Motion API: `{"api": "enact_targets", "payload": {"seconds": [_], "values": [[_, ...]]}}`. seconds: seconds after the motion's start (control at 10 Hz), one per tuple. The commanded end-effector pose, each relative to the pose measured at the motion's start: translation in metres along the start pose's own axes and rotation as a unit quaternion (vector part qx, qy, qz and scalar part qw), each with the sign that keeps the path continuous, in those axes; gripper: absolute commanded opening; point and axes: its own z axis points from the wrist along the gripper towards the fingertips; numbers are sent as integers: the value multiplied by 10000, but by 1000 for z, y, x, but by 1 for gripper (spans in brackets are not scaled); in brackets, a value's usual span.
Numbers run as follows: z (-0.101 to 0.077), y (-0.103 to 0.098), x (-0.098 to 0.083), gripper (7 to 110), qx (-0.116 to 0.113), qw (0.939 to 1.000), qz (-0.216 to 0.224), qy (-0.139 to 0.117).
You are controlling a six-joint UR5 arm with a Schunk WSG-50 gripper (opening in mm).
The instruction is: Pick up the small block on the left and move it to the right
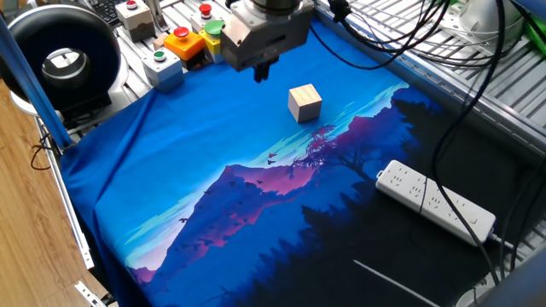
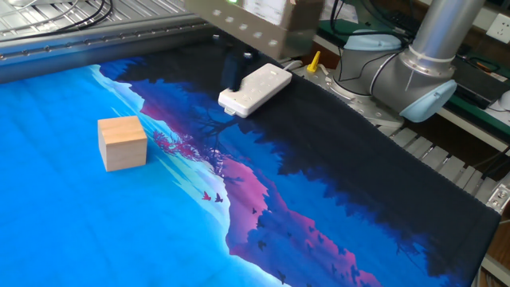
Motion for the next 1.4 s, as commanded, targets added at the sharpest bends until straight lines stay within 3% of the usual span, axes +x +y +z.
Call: {"api": "enact_targets", "payload": {"seconds": [0.0, 0.1, 0.2, 0.3, 0.7, 0.9, 1.0, 1.1, 1.2, 1.3], "values": [[-6, -22, -22, 7, -34, 9991, -87, -405], [-4, -38, -19, 7, 128, 9985, -244, -464], [3, -57, -18, 7, 260, 9957, -569, -680], [11, -69, -16, 7, 300, 9935, -725, -820], [15, -69, -2, 7, 266, 9959, -657, -562], [17, -70, 15, 7, 249, 9982, -491, -238], [17, -66, 30, 7, 149, 9996, -217, 56], [17, -42, 37, 7, -326, 9990, 227, 200], [17, -39, 33, 7, -369, 9987, 341, 122], [17, -47, 32, 7, -215, 9980, 592, 112]]}}
